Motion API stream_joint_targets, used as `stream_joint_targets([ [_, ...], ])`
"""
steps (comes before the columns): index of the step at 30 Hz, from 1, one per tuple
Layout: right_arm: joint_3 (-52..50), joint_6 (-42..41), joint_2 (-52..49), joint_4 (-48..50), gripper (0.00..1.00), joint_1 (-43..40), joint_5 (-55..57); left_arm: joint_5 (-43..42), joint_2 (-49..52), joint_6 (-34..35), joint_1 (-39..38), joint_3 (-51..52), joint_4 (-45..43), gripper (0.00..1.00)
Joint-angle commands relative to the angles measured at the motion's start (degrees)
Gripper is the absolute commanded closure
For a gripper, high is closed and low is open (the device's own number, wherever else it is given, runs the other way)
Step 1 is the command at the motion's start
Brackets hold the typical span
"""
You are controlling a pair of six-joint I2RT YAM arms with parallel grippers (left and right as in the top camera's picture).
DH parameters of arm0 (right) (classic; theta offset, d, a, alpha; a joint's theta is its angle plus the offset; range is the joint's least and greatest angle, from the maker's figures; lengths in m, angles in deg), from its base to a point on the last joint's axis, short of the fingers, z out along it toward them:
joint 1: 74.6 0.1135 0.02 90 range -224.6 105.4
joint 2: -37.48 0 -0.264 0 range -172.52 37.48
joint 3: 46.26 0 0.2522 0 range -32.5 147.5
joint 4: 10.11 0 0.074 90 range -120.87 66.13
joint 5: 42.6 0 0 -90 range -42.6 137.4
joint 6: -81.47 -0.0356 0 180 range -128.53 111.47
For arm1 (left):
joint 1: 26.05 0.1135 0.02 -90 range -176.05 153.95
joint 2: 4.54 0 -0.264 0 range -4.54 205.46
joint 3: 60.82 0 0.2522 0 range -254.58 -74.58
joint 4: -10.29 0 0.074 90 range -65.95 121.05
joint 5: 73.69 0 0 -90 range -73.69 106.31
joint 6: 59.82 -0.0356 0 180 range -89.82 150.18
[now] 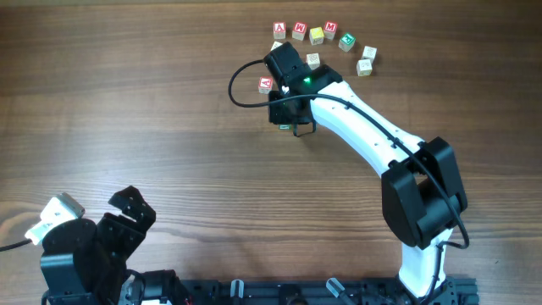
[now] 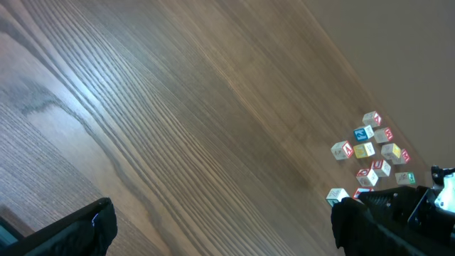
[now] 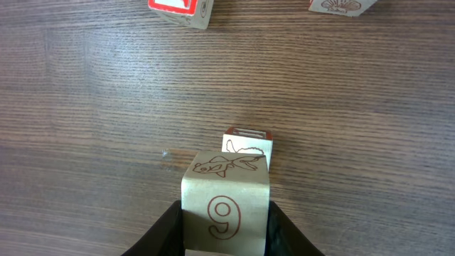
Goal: Form a tower
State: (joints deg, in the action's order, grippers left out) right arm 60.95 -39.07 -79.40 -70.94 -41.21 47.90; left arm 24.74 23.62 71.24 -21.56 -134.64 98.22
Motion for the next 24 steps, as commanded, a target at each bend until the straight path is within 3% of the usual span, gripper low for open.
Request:
stream_joint_targets([
  [1,-0.37,-1.53,-1.42,0.33,0.71,-0.13,1.44,-0.48,-0.24,0.13,-0.26,0.04,-0.15,0.0],
  [24,-0.37,-1.4,-2.78,0.72,0.67,-0.13,3.8,-0.48,-0.24,0.13,-0.26,0.04,-0.15,0.0],
])
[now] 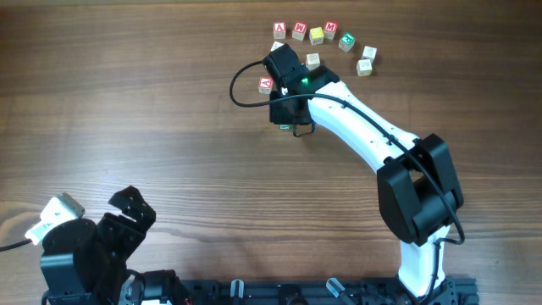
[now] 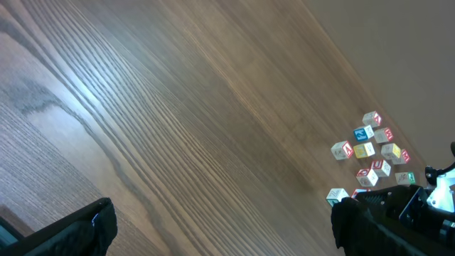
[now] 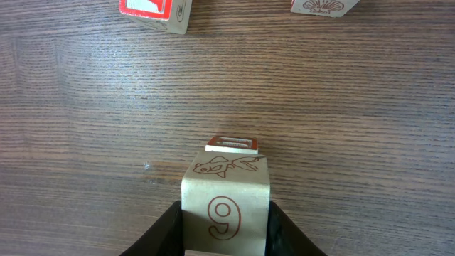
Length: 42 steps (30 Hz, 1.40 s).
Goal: Form a tower
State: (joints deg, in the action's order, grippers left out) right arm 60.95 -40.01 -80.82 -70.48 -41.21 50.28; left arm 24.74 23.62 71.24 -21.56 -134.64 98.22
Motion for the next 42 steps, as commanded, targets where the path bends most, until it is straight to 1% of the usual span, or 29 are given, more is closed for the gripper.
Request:
stream_joint_targets([
  [1,-0.37,-0.42,-1.36,0.26,0.67,-0.13,1.42,-0.48,-0.24,0.13,-0.26,0.04,-0.15,0.0],
  [9,-0.39,-0.42,-1.51,0.28,0.66,-0.13,1.42,-0.48,-0.24,0.13,-0.26,0.07,-0.15,0.0],
  [14,-0.39,-0.42,-1.51,0.31,0.6,-0.13,1.42,-0.48,-0.24,0.13,-0.26,0.04,-0.15,0.0],
  [16,-0.39,-0.46,-1.51,0.39,0.54,-0.13,1.42,-0.48,-0.24,0.13,-0.26,0.04,-0.15,0.0],
  [19,-0.39,-0.44,-1.51,0.52,0.36,-0.13,1.42,-0.48,-0.24,0.13,-0.26,0.04,-0.15,0.0],
  [20,-0.39,-0.48,-1.51,0.63,0.33,-0.13,1.44,-0.48,-0.24,0.13,-0.26,0.04,-0.15,0.0],
  [22,-0.39,-0.61,-1.51,0.7,0.31,-0.13,2.01,-0.48,-0.24,0.13,-0.26,0.04,-0.15,0.0],
  [25,-0.39,-7.74,-1.51,-1.73,0.25,-0.92,8.85,-0.48,-0.24,0.13,-0.26,0.04,-0.15,0.0],
  [27,-0.39,-7.58,-1.51,-2.47,0.26,-2.8,9.16,-0.48,-0.24,0.13,-0.26,0.04,-0.15,0.0],
  [28,-0.39,-8.22,-1.51,-3.69,0.32,-4.11,9.03,-0.48,-0.24,0.13,-0.26,0.04,-0.15,0.0],
  [30,-0.39,-8.44,-1.51,-5.2,0.33,-6.29,7.56,-0.48,-0.24,0.13,-0.26,0.04,-0.15,0.0],
  [31,-0.39,-4.2,-1.51,-4.92,0.33,-7.37,5.05,-0.48,-0.24,0.13,-0.26,0.04,-0.15,0.0],
  [32,-0.39,2.73,-1.51,-4.7,0.33,-8.5,1.27,-0.48,-0.24,0.13,-0.26,0.04,-0.15,0.0],
  [33,-0.48,6.97,-1.51,-4.92,0.33,-9.11,-0.9,-0.48,-0.24,0.13,-0.26,0.04,-0.15,0.0],
  [34,-0.9,9.11,-1.51,-4.87,0.33,-9.33,-1.77,-0.48,-0.24,0.13,-0.26,0.04,-0.15,0.0],
  [36,-3.1,11.72,-1.51,-4.11,0.33,-9.35,-1.92,-0.48,-0.24,0.13,-0.26,0.04,-0.15,0.0],
  [39,-8.39,12.5,-1.51,0.15,0.32,-9.35,-2.08,-0.48,-0.24,0.13,-0.26,0.04,-0.15,0.0],
  [41,-10.16,13.44,-1.51,1.62,0.32,-9.35,-2.56,-0.48,-0.24,0.13,-0.26,0.04,-0.15,0.0],
  [42,-11.32,13.42,-1.51,2.67,0.36,-9.35,-2.54,-0.48,-0.24,0.13,-0.26,0.04,-0.15,0.0],
])
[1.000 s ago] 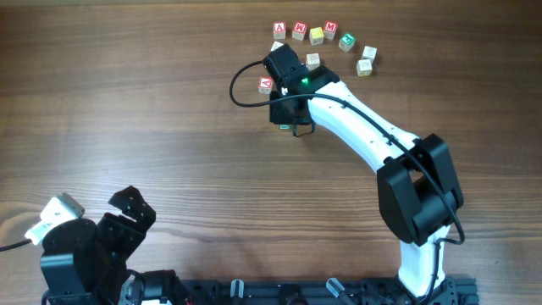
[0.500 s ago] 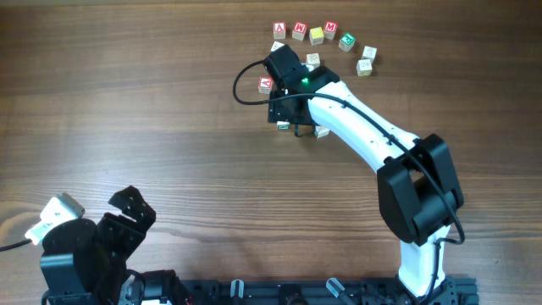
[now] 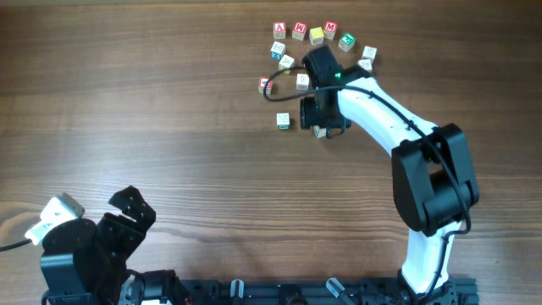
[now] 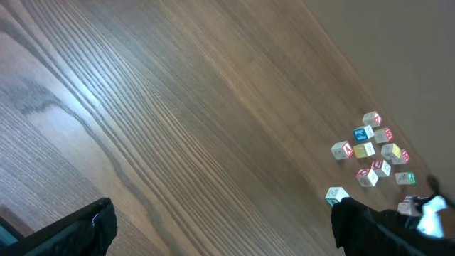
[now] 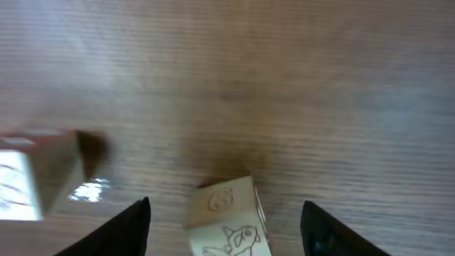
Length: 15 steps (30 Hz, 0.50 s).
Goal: Form a tower
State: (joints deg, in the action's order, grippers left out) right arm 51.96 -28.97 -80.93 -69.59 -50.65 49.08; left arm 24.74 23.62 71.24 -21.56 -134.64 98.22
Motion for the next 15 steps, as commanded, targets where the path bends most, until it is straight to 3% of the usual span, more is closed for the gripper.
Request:
stream_joint_targets([
  [1,-2.64,2.36,-1.4,2.05,0.44,0.09,-1.33,-0.48,-0.24,0.13,-0.26,0.04,-0.15,0.0],
  [2,-2.64,2.32,-1.4,2.21,0.6,0.09,-1.33,-0.48,-0.24,0.13,-0.26,0.07,-0.15,0.0],
  [5,-1.75,2.19,-1.38,3.02,0.78,0.09,-1.36,-0.48,-0.24,0.13,-0.26,0.04,-0.15,0.0],
  [11,10.05,-1.01,-0.96,-7.82,0.83,0.09,-1.84,-0.48,-0.24,0.13,-0.26,0.04,-0.15,0.0],
  [15,13.94,-1.25,-0.96,-8.26,0.82,0.48,-11.17,-0.48,-0.24,0.13,-0.26,0.04,-0.15,0.0],
])
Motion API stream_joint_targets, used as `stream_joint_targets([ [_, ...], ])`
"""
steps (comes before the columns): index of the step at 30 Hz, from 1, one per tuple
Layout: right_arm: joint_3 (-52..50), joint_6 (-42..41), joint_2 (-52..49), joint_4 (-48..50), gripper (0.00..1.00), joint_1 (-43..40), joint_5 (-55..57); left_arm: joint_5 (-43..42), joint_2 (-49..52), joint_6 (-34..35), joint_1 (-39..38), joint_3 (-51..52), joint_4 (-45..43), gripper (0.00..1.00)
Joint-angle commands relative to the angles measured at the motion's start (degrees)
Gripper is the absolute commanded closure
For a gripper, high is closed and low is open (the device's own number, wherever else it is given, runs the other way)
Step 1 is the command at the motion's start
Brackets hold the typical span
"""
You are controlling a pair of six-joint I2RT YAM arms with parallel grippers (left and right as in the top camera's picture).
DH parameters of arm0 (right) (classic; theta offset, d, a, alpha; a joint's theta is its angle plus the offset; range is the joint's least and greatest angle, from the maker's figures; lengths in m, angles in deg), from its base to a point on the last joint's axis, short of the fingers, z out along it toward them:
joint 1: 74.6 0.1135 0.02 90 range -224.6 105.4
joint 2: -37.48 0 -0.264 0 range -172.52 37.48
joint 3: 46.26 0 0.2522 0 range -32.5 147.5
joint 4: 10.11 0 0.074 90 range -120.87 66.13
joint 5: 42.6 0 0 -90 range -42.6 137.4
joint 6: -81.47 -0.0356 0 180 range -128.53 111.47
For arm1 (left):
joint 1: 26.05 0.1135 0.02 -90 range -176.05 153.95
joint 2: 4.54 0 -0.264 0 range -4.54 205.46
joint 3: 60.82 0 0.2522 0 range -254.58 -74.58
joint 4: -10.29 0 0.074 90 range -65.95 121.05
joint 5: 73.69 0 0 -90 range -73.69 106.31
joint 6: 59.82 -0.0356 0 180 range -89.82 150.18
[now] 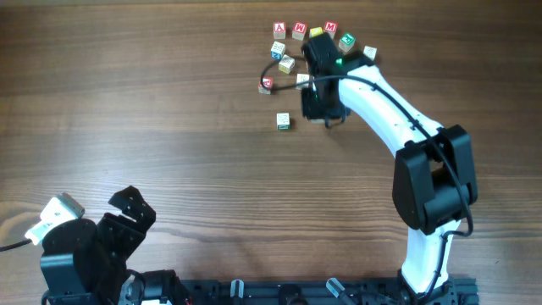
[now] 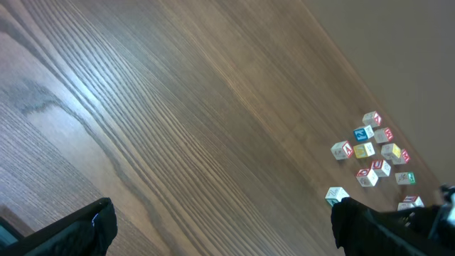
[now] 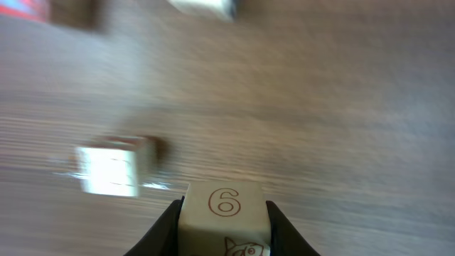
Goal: Form a tower
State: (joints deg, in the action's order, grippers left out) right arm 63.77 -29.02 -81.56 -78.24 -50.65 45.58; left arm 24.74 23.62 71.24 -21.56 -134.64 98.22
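Note:
My right gripper (image 3: 225, 222) is shut on a pale wooden block (image 3: 225, 205) whose upper face shows a 6, with a cat drawing below it. To its left on the table sits a blurred pale block (image 3: 110, 169). From overhead that lone green-marked block (image 1: 283, 122) lies left of the right gripper (image 1: 323, 103), which hides the held block. My left gripper (image 2: 224, 222) is open at the near left corner with nothing between its fingers.
Several lettered blocks lie scattered at the far side: a red one (image 1: 266, 84), a blue-marked one (image 1: 279, 48), a green one (image 1: 347, 40), and others (image 2: 366, 151) round them. The right arm (image 1: 389, 93) reaches in from the near right.
My right gripper was open with the pale block lying on the table between its spread fingers. Now it is shut on that block, 6 face up, and stands slightly farther back.
At first my right gripper held the pale block, 9 face toward the camera, just above the lone green-marked block. It then stayed over that block. Later the pale block lay on the table right of it, gripper open. Now the gripper holds it again.

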Motion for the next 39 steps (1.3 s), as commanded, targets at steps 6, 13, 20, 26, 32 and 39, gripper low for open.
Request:
stream_joint_targets([
  [6,1.66,-3.08,-0.44,3.91,0.82,5.29,-4.68,-0.48,-0.24,0.13,-0.26,0.07,-0.15,0.0],
  [13,-1.84,-5.16,-2.03,7.1,0.74,8.79,2.69,-0.48,-0.24,0.13,-0.26,0.04,-0.15,0.0],
  [20,-1.9,-5.03,-3.39,8.66,0.71,8.57,2.27,-0.48,-0.24,0.13,-0.26,0.04,-0.15,0.0],
  [26,-1.9,-4.98,-3.41,9.66,0.67,8.39,2.27,-0.48,-0.24,0.13,-0.26,0.04,-0.15,0.0],
  [32,-1.9,-4.98,-3.87,9.7,0.63,8.28,2.27,-0.48,-0.24,0.13,-0.26,0.04,-0.15,0.0],
  [39,-1.86,-5.03,-3.87,9.64,0.25,8.28,2.23,-0.48,-0.24,0.13,-0.26,0.04,-0.15,0.0],
])
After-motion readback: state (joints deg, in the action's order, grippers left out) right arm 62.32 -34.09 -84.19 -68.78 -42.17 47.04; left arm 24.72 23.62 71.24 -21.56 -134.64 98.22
